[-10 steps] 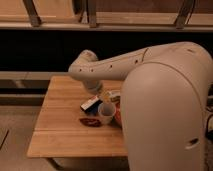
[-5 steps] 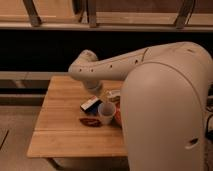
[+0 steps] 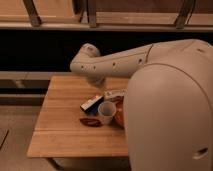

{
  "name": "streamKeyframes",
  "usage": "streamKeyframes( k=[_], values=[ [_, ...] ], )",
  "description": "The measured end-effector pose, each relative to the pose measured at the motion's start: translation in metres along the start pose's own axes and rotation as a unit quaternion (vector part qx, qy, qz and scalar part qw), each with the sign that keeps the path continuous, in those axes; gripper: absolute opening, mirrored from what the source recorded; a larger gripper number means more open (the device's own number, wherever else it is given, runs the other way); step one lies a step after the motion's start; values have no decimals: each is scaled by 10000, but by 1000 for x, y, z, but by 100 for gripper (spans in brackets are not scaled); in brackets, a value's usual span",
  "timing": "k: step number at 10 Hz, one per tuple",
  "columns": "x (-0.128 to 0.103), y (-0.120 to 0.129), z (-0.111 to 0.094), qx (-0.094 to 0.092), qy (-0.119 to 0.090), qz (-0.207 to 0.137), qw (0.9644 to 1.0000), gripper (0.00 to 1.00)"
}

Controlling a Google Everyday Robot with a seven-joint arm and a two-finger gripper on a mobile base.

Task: Push the ceramic bowl across the table

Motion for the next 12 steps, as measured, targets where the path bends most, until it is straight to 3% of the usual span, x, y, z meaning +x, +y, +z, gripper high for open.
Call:
streamKeyframes(
  k=[2, 6, 8, 10, 12],
  values=[
    [16, 20, 4, 122, -116, 200, 9997, 0],
    [22, 50, 40, 476, -682, 396, 9957, 0],
    [21, 53, 60, 643, -933, 348, 9930, 0],
    [23, 54, 75, 721, -1054, 231, 9915, 0],
    [23, 54, 76, 729, -1069, 225, 9913, 0]
  ],
)
